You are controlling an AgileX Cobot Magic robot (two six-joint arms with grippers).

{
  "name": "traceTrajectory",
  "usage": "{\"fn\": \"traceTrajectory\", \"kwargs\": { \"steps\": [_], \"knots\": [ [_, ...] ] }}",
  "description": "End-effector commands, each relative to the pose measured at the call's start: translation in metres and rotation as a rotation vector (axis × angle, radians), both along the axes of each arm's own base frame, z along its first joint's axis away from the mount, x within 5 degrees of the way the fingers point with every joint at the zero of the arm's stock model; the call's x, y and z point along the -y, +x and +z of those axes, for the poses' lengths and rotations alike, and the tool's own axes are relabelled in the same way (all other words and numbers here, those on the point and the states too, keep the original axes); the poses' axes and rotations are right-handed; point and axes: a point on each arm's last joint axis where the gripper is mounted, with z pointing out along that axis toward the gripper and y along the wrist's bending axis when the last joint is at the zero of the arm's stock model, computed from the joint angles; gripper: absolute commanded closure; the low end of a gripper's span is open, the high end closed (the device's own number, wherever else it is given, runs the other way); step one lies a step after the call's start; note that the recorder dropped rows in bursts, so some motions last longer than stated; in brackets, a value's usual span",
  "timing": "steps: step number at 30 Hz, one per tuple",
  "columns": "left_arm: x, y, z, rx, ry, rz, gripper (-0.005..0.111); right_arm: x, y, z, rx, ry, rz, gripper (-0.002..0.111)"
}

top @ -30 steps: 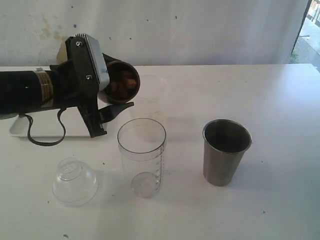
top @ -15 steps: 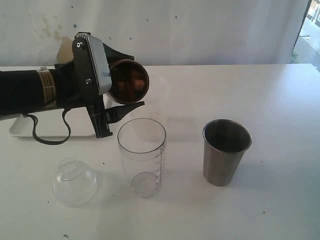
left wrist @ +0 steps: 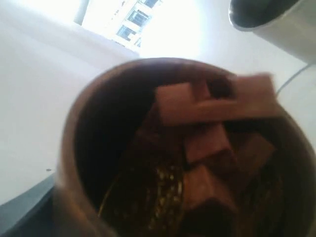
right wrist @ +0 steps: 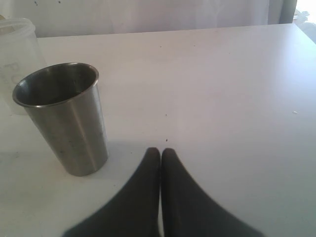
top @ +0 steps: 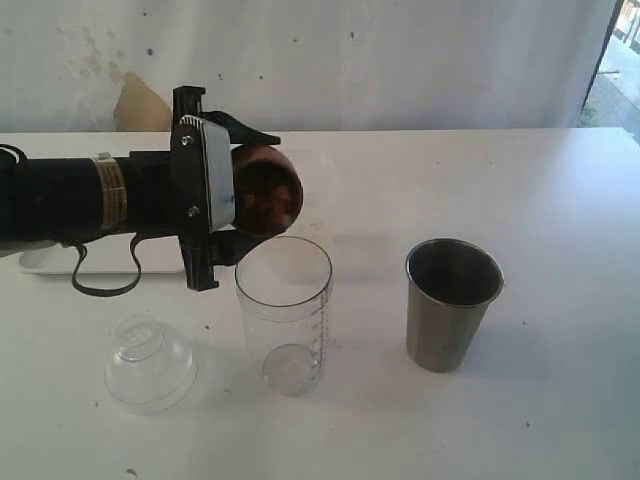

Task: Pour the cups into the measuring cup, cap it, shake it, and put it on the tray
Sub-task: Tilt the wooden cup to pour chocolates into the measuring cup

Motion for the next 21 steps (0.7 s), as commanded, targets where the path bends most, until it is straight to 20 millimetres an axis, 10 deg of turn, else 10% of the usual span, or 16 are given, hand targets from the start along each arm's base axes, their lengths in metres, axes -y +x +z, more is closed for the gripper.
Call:
{"fn": "traceTrajectory", "kwargs": {
  "steps": [1,21],
  "knots": [
    [0.0021,-0.0001,0.0034,0.094,0.038,-0.037,0.107,0.0003,-0.0002,-0.0016,-0.001,-0.001,-0.006,0.108],
    [0.0001,0.0050,0.0081,0.467,0.248,-0.101,0.107,0.0003,-0.0002,-0.0016,-0.001,-0.001,-0.006,0.108]
  ]
}}
